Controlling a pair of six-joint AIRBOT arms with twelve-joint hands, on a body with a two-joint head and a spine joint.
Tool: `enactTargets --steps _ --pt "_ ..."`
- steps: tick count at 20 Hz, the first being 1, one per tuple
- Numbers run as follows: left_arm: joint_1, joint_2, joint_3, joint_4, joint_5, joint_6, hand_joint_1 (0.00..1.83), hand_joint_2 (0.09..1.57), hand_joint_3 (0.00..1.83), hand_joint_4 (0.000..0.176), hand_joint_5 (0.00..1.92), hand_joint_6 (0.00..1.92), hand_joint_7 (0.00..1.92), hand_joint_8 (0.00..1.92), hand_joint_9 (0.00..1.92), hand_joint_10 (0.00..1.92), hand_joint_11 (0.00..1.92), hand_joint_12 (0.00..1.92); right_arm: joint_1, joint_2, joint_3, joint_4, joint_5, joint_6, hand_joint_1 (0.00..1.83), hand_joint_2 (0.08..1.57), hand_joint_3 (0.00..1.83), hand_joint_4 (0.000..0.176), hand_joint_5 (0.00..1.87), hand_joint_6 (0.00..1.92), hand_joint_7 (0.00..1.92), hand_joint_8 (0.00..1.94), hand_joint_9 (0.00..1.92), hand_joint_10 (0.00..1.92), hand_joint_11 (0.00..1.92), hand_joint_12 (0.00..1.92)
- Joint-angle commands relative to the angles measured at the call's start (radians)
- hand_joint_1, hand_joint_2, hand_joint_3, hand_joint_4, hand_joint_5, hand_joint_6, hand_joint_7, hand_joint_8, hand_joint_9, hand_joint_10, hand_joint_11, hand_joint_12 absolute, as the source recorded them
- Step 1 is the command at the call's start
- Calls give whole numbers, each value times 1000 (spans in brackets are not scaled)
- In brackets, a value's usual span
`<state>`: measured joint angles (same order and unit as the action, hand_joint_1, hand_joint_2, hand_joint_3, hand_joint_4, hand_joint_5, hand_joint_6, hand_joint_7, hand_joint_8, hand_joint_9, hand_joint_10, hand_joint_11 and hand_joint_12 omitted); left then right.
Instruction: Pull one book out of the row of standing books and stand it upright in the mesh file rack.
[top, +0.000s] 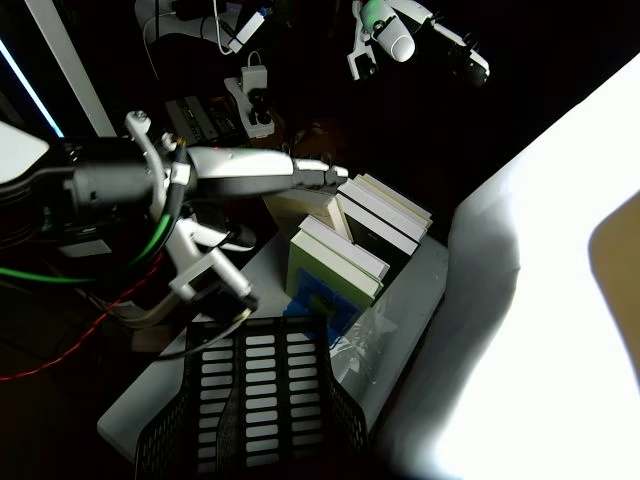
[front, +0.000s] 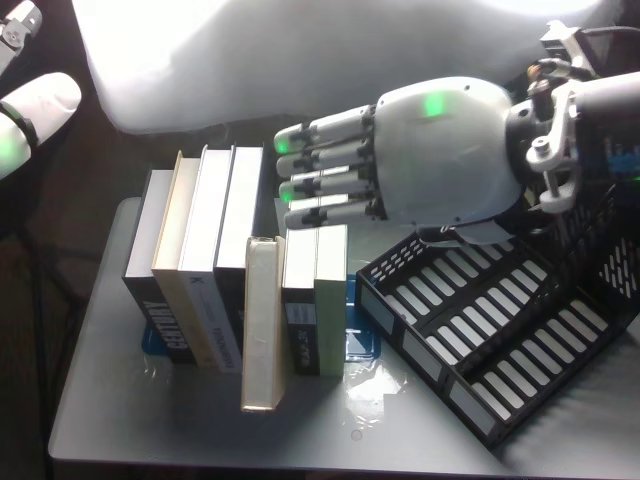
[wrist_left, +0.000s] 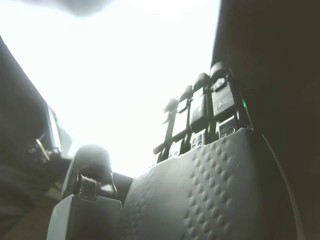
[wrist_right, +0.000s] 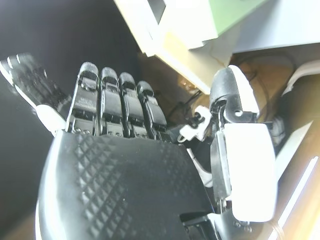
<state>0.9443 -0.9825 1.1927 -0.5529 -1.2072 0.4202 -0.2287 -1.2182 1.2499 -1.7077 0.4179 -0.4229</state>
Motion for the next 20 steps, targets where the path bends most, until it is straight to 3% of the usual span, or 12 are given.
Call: enactTargets --steps 1,2,4,5,8,9,10,12,14,16,19,20 --pt "-14 1 12 19 -111 -5 42 1349 3 30 0 0 0 0 0 0 0 0 17 -7 11 11 4 -7 690 1165 0 0 0 0 0 0 0 0 0 0" --pt "-20 0 15 28 -105 -5 68 1345 0 44 1 0 0 0 0 0 0 0 23 -23 25 -17 8 -7 702 1145 0 0 0 0 0 0 0 0 0 0" --pt "-28 -6 21 37 -108 -5 85 1347 1 37 3 1 0 0 0 0 0 0 34 -50 46 -66 13 -7 727 1122 0 0 0 0 0 0 0 0 0 0" --pt "-31 -8 23 40 -112 -5 87 1343 0 44 4 2 0 0 0 0 9 4 36 -63 55 -79 14 -7 719 1121 0 0 0 0 0 0 0 0 0 0" --pt "-41 -17 34 50 -110 -5 74 1353 3 43 11 4 0 0 0 0 0 0 42 -103 91 -107 16 -7 660 1124 0 0 0 0 41 14 60 25 29 15" --pt "-45 -18 37 54 -106 -5 72 1352 3 43 22 9 0 0 0 0 0 0 45 -109 97 -114 16 -7 668 1102 19 0 22 0 72 2 99 10 5 318" --pt "-53 -21 42 61 -100 -5 58 1354 3 38 28 10 0 0 0 0 0 0 49 -117 104 -124 18 -7 642 1117 31 0 4 0 56 0 82 2 0 384" --pt "-67 -24 48 72 -95 -5 16 1360 4 30 26 8 0 0 0 0 4 3 55 -142 130 -152 23 -7 664 1158 16 0 0 0 10 3 12 10 0 37" --pt "-66 -20 49 77 -93 -5 30 1370 6 29 43 13 0 0 0 0 25 19 55 -172 160 -152 31 -7 702 1154 8 0 0 0 10 3 8 11 47 25" --pt "-66 -17 49 82 -92 -5 79 1373 0 0 43 5 0 0 0 0 5 108 55 -185 171 -152 31 -7 732 1144 2 0 0 0 8 2 1 7 23 22" --pt "-64 -17 50 80 -92 -5 2 1359 0 3 18 2 0 0 0 0 0 10 55 -211 194 -152 31 -7 712 1136 0 0 0 0 0 0 0 6 0 0" --pt "-63 -17 51 80 -91 -5 0 1351 0 11 26 6 0 0 0 0 0 1 55 -218 199 -152 32 -7 735 1128 0 0 0 0 0 0 0 0 0 0"
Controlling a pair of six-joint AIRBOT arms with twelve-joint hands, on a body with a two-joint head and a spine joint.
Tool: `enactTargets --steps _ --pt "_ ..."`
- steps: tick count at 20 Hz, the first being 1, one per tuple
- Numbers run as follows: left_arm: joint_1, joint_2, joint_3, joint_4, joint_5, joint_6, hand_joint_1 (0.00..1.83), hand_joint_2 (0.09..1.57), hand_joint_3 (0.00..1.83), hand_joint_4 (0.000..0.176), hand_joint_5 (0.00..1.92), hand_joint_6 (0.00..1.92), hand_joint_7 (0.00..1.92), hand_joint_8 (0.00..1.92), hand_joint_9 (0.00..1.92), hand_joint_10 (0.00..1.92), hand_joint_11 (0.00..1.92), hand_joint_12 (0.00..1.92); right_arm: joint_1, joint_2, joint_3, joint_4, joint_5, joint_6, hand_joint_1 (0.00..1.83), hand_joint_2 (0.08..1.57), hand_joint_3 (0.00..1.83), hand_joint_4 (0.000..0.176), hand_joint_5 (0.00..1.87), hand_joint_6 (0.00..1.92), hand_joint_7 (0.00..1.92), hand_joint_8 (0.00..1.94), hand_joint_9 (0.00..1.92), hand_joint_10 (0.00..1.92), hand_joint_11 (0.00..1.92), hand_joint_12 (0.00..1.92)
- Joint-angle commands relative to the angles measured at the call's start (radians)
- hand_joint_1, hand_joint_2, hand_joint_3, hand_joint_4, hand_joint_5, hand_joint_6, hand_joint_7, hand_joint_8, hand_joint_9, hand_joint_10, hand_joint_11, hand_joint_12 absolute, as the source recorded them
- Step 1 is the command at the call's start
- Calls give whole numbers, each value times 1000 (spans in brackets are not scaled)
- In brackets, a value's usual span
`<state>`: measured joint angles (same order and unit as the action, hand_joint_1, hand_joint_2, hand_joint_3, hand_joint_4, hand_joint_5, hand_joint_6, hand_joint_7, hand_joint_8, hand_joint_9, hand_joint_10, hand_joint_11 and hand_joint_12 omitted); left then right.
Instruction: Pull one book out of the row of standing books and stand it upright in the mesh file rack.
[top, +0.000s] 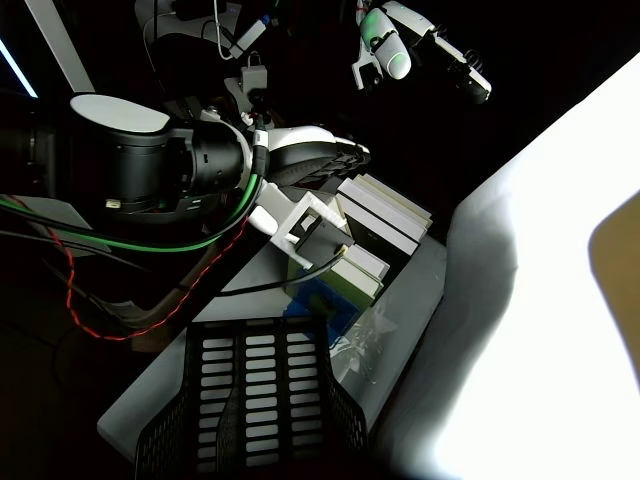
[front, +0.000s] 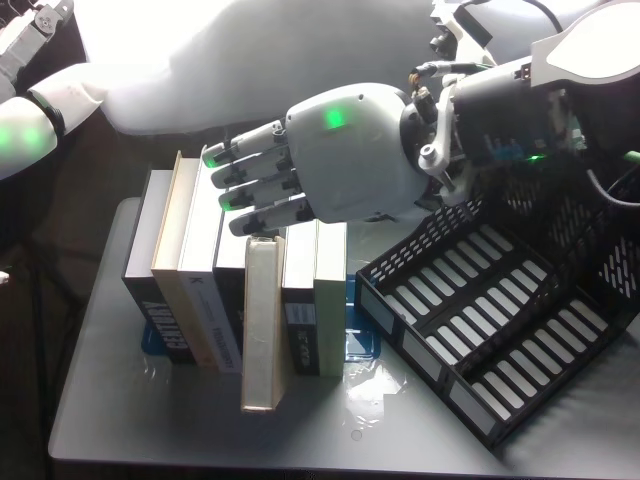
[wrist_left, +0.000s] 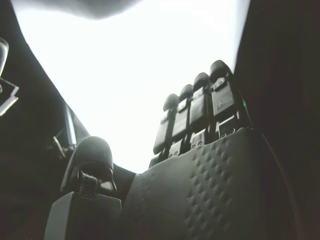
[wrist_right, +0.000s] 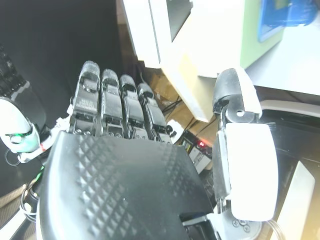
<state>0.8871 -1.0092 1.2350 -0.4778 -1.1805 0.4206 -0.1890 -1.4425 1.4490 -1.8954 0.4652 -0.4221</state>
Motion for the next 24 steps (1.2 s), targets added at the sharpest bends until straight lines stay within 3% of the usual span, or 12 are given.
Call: enactTargets --steps 1,5,7,9,11,16,18,19,21,22,23,24 --pt "-4 10 10 3 -120 -5 0 1351 0 13 32 8 0 0 0 0 0 0 15 -2 6 36 -14 -8 730 1126 0 0 0 0 0 0 0 0 0 0" --pt "7 17 9 -8 -137 -5 0 1356 0 0 38 9 0 0 0 0 37 17 15 -34 31 36 -14 -8 761 1106 0 0 0 0 0 0 0 0 0 0" --pt "17 20 7 -18 -149 -5 0 1347 3 0 28 10 10 5 0 0 1 766 15 -57 45 40 -14 -8 762 1110 0 0 0 0 0 0 0 0 0 0" --pt "20 20 7 -20 -151 -5 0 1341 0 0 21 7 1 0 0 0 0 893 14 -72 55 44 -14 -8 752 1112 0 0 0 0 0 0 0 0 0 0" --pt "20 20 7 -20 -154 -5 0 1343 0 0 28 9 0 0 3 1 0 1269 13 -80 59 80 -6 -8 790 1087 0 0 0 0 0 0 0 0 0 0" --pt "36 30 3 -34 -172 -5 0 1346 3 0 36 13 15 16 11 5 0 1149 6 -94 69 191 35 -8 832 1059 0 0 0 0 0 0 0 0 0 0" --pt "40 32 2 -35 -175 -5 0 1346 2 0 45 18 22 10 4 1 0 1020 0 -96 90 266 71 -8 796 1064 0 47 0 0 0 0 0 0 0 0" --pt "42 34 1 -37 -177 -5 0 1350 1 0 37 14 10 3 0 0 0 876 -6 -96 106 312 87 -8 796 1067 0 47 0 0 0 0 0 0 1 0" --pt "43 35 0 -37 -177 -5 0 1375 6 0 27 10 15 1 4 2 0 935 -17 -92 130 381 116 -8 847 1069 0 31 0 0 0 0 0 0 25 13" --pt "42 35 1 -37 -179 -5 40 1406 9 0 23 8 40 8 59 34 0 1120 -20 -80 140 422 127 -8 806 1060 5 25 0 0 0 0 0 0 4 495" --pt "42 35 0 -37 -182 -5 30 1411 6 0 22 8 69 14 107 69 0 1294 -27 -74 150 464 139 -8 809 1058 4 42 0 0 0 0 0 0 0 692" --pt "42 35 0 -38 -183 -5 5 1380 0 0 28 10 130 34 203 129 0 1509 -36 -74 162 490 156 -8 773 1071 10 39 0 0 0 0 0 0 0 728"
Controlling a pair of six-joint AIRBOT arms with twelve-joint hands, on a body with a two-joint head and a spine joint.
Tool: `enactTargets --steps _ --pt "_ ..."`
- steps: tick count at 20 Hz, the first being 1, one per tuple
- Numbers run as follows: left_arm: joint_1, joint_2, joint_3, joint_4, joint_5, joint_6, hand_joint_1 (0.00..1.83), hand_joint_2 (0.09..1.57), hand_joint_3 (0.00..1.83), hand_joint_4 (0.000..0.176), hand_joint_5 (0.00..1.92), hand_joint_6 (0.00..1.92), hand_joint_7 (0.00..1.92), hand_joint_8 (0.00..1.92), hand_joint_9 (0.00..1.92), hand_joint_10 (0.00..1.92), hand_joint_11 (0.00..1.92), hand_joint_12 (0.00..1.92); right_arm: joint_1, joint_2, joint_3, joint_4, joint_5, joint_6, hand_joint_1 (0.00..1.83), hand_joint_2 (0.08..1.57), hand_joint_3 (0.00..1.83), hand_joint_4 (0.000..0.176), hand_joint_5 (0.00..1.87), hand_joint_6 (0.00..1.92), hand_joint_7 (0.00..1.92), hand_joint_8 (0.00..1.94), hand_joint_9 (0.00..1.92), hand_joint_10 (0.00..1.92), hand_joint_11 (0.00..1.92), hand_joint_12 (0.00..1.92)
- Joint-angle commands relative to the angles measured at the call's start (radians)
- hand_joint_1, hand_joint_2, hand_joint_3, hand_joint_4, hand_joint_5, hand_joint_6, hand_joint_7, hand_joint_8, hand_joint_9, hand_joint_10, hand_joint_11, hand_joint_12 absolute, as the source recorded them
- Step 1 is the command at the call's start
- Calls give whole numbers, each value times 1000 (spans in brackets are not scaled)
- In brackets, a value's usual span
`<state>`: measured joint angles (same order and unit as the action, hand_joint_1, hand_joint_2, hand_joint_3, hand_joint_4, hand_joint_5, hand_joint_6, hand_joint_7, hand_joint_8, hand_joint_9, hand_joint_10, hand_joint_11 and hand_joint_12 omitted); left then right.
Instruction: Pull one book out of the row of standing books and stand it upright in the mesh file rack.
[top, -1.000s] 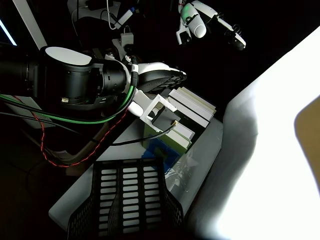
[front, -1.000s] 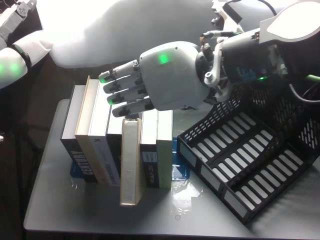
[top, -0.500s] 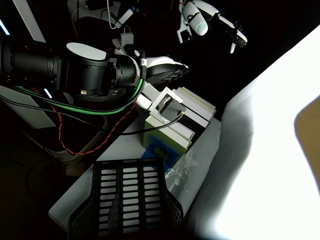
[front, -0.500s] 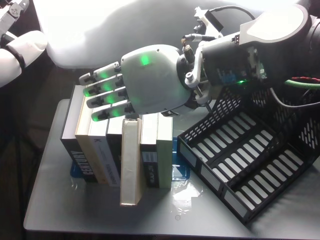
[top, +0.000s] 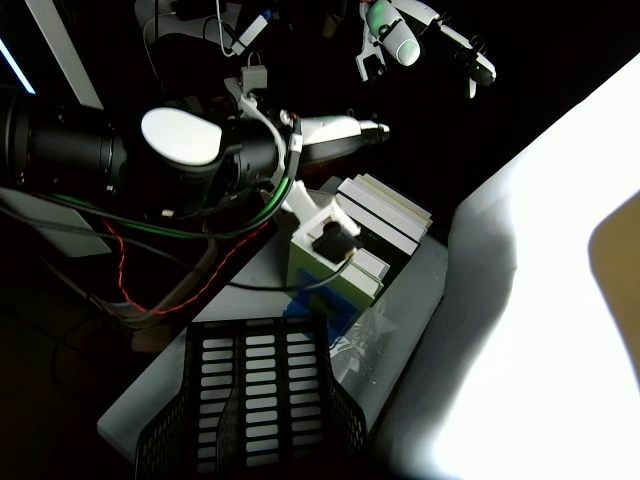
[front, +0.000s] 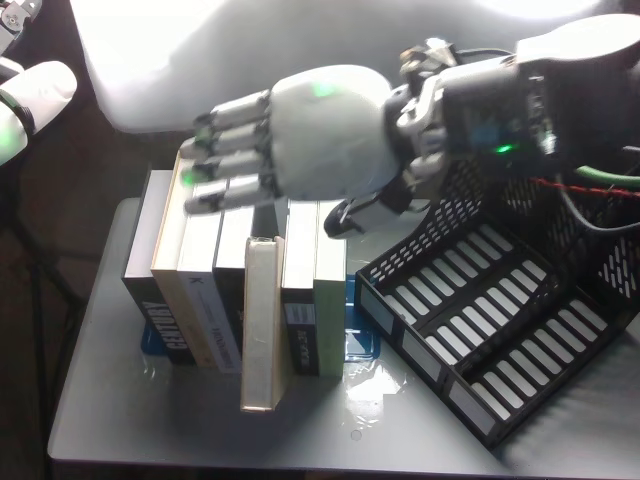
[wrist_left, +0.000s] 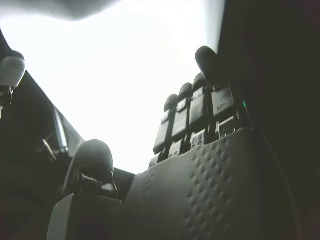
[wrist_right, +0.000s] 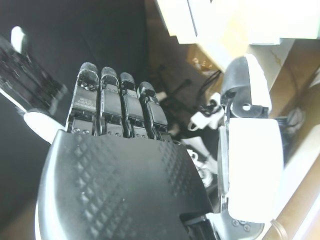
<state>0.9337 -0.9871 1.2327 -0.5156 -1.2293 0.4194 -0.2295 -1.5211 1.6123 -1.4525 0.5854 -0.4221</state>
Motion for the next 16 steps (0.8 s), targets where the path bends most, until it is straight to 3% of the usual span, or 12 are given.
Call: enactTargets --steps 1,2,3,4,5,6,10,11,13,14,16 --pt "-4 13 3 -1 -134 -4 0 1362 4 0 57 21 221 21 206 321 0 1593 -7 4 11 81 53 -8 703 1073 7 20 0 0 0 0 0 0 0 469" --pt "-3 13 3 -1 -134 -4 0 1369 8 0 60 21 191 5 133 359 0 1530 -16 4 19 110 66 -8 664 1071 3 22 0 0 0 0 0 0 0 457" --pt "-3 13 3 -1 -135 -4 0 1373 2 0 75 30 200 5 40 606 0 1599 -22 4 26 141 77 -8 726 1081 5 27 0 0 0 0 0 0 0 243" --pt "-3 13 3 -2 -135 -4 19 1368 0 0 43 16 111 3 7 436 0 1429 -23 4 32 155 81 -8 762 1102 7 1 0 0 0 0 0 0 0 116" --pt "-3 13 3 -2 -136 -4 86 1381 3 0 77 29 143 20 38 430 0 1401 -24 4 36 163 84 -8 764 1107 6 0 0 0 0 0 0 0 0 27" --pt "-3 13 3 -2 -137 -4 106 1393 2 0 64 23 161 18 28 552 0 1512 -25 4 42 174 87 -8 781 1106 4 0 0 0 0 0 0 0 0 6" --pt "-5 12 3 -2 -135 -4 127 1412 8 0 22 5 53 5 0 342 0 1510 -44 5 81 272 113 -8 732 1117 9 0 0 0 0 0 0 0 0 0" --pt "-5 12 3 -2 -135 -4 105 1444 11 0 20 4 84 23 0 524 0 1681 -49 5 86 287 120 -8 733 1121 10 0 0 0 0 0 0 0 0 0" --pt "-5 12 2 -4 -136 -4 12 1440 2 0 46 17 157 56 0 731 0 1717 -49 10 81 283 120 -8 739 1106 3 0 0 0 0 0 0 0 0 0" --pt "-5 12 2 -4 -136 -4 0 1387 0 0 5 3 98 29 0 487 0 1717 -49 12 81 281 120 -8 770 1116 7 0 0 0 0 0 0 0 0 0" --pt "-5 12 1 -3 -136 -4 0 1374 0 0 0 0 98 26 0 459 0 1639 -46 19 79 249 120 -8 793 1092 0 0 0 0 0 0 0 0 0 0"
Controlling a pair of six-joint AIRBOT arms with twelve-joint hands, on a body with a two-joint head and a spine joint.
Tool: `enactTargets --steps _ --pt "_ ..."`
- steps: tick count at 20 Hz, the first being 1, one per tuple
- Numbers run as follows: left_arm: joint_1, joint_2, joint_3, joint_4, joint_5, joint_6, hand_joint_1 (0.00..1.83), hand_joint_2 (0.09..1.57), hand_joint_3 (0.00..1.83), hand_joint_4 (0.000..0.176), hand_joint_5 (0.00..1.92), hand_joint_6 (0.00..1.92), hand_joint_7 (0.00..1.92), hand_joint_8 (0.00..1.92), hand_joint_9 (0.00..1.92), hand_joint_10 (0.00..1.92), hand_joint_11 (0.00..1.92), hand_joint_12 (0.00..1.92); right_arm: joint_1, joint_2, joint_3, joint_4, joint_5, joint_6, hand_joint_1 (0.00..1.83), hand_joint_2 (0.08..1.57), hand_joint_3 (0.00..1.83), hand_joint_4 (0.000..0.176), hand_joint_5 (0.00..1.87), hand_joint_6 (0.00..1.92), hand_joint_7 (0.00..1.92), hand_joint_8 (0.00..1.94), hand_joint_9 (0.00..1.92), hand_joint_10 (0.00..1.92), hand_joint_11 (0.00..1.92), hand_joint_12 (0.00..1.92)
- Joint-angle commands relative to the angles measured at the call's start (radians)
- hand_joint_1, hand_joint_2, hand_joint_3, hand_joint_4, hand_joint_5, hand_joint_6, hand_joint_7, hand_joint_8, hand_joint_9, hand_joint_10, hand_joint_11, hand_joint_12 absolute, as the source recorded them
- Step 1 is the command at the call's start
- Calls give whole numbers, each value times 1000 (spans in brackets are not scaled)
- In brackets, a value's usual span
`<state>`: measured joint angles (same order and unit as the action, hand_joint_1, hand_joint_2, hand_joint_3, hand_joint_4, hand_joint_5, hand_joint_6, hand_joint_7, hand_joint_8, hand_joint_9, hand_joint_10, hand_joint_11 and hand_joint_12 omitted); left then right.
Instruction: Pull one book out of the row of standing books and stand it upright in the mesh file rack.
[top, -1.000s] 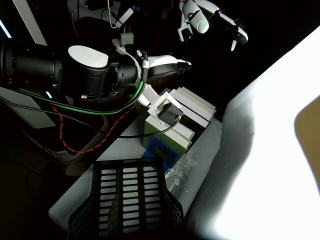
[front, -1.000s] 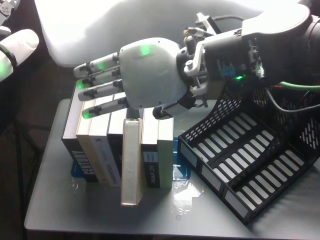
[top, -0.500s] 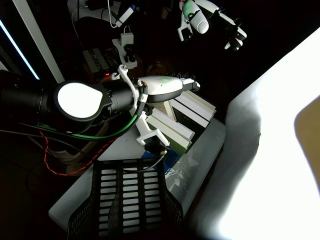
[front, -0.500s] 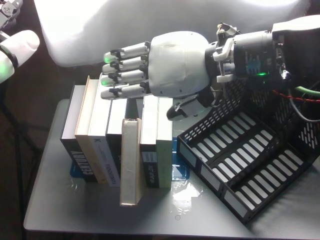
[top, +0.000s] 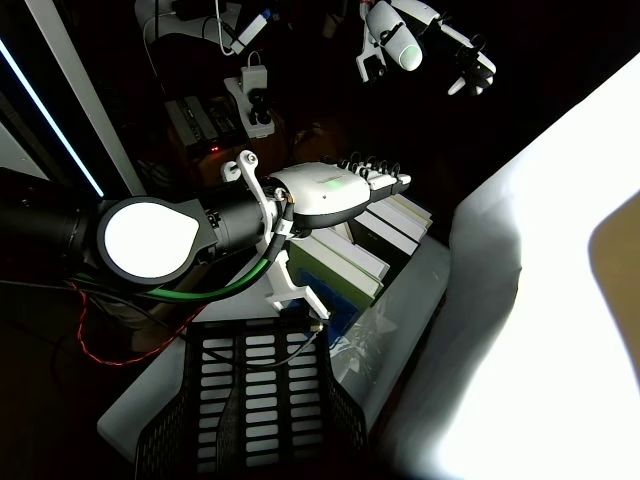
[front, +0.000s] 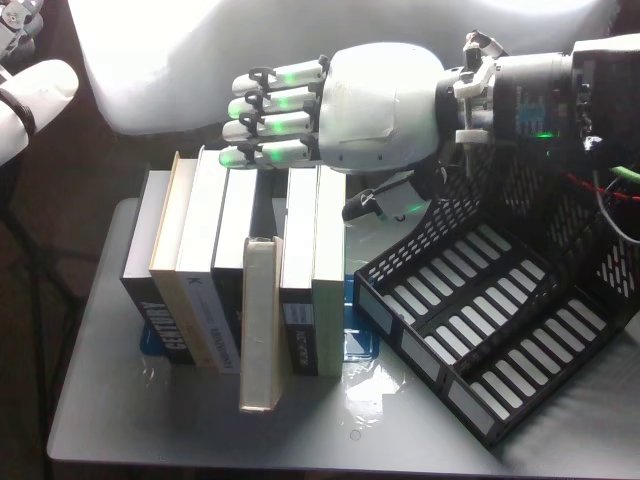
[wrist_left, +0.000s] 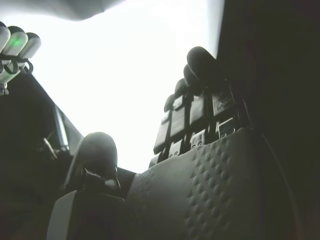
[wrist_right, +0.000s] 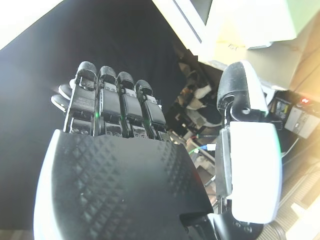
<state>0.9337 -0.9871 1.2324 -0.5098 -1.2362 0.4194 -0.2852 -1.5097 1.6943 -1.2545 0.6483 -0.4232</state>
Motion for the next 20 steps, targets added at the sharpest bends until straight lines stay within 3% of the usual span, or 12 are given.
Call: enactTargets --steps 1,3,4,6,7,9,10,11,13,14,16,20 --pt "-5 12 1 -9 -130 -4 0 1360 0 0 7 3 68 10 0 320 0 1509 10 13 -7 45 58 -7 789 1095 0 0 0 0 0 0 0 0 0 0" --pt "-5 13 -1 -8 -130 -4 0 1345 0 0 11 4 6 1 0 37 0 1149 17 33 -23 -2 69 -7 715 1076 0 0 0 0 0 0 0 0 0 0" --pt "-5 13 -1 -6 -129 -4 0 1330 0 6 4 3 0 0 0 1 0 527 21 45 -33 -20 78 -7 732 1064 0 0 0 0 0 0 0 0 0 0" --pt "-8 13 -1 -3 -127 -4 0 1326 0 5 0 0 0 0 0 0 0 262 27 62 -40 -35 102 -7 782 1083 0 0 0 0 0 0 0 0 0 0" --pt "-9 12 -1 -3 -128 -4 0 1307 0 26 0 0 0 0 0 0 0 10 27 70 -42 -15 116 -7 744 1115 8 44 47 19 0 0 12 5 46 28" --pt "-12 12 -2 0 -128 -4 0 1321 4 45 0 0 0 0 0 0 0 1 26 75 -42 9 123 -7 756 1119 9 62 45 18 0 0 2 0 8 5" --pt "-13 12 -2 4 -129 -4 0 1327 6 59 2 1 0 0 0 0 0 0 26 76 -37 49 133 -7 811 1106 2 109 113 46 23 8 0 0 0 0" --pt "-16 12 -3 5 -129 -4 0 1328 6 61 1 0 0 0 0 0 0 0 26 80 -34 88 143 -7 916 1084 0 116 315 136 110 39 21 9 0 0" --pt "-19 12 -3 9 -125 -4 3 1335 8 61 1 0 0 0 0 0 6 3 24 92 -31 132 146 -7 680 1142 17 58 451 286 223 11 50 9 0 0" --pt "-19 12 -3 10 -123 -4 1 1340 9 59 10 4 0 0 0 0 19 9 21 99 -34 152 146 -7 543 1153 21 81 447 284 179 5 23 3 0 0" --pt "-20 11 -3 9 -121 -4 0 1344 9 47 8 3 0 0 0 0 37 22 19 110 -40 173 146 -7 784 1038 0 0 40 71 120 8 101 38 0 0" --pt "-19 12 -3 17 -105 -4 7 1353 0 45 27 3 0 0 0 0 0 252 53 127 -75 -38 67 -7 836 1094 0 0 0 0 1 0 4 2 1 0"
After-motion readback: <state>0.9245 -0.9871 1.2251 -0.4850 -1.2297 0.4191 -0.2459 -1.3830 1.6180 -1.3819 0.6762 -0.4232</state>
